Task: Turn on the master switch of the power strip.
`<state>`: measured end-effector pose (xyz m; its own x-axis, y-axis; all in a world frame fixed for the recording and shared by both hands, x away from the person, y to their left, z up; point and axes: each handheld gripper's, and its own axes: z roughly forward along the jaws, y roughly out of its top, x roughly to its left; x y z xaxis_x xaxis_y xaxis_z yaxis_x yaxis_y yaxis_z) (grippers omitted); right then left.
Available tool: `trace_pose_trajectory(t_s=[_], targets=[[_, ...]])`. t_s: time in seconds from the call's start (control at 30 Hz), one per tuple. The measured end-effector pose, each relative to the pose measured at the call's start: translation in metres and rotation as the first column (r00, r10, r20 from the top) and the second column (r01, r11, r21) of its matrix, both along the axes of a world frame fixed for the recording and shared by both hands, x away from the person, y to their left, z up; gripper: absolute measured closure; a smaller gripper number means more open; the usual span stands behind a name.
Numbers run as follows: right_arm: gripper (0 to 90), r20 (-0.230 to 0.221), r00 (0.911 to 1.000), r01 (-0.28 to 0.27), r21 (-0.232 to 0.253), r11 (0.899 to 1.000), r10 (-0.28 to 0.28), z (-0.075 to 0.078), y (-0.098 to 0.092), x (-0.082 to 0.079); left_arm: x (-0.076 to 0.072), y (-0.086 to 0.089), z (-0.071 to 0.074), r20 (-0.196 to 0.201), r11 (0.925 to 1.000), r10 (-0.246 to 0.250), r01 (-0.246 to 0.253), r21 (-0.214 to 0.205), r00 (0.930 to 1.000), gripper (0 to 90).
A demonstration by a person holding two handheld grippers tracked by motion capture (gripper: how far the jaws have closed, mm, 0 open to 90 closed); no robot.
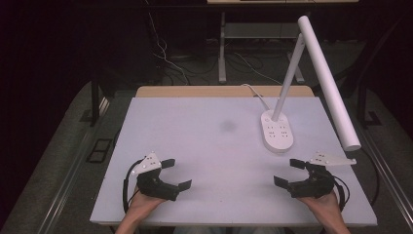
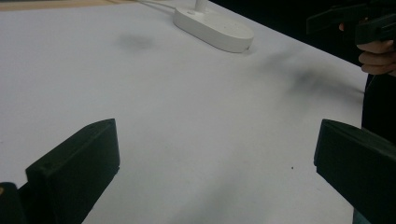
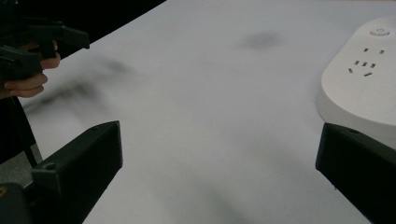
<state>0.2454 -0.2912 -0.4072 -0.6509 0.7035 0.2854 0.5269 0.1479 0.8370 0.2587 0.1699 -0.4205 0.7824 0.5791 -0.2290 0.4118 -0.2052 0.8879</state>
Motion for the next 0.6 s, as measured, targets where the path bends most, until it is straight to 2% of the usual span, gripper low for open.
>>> trace_pose_trajectory(t_s=[0.2,0.6], targets=[[0.1,-0.004,1.0,0.004,-0.016,1.0,-0.004,-0.0016,0.0004,-0.0011,0.0003,-0.0003,-0.0004,-0.004,1.0,-0.001,0.001,0.0,1.0,0.0],[0.1,-0.033,0.9994,0.009,-0.012,1.0,-0.009,-0.0034,-0.0007,-0.0011,0.0018,-0.0018,-0.0025,-0.013,1.0,-0.007,0.007,-0.001,0.9999,0.0]])
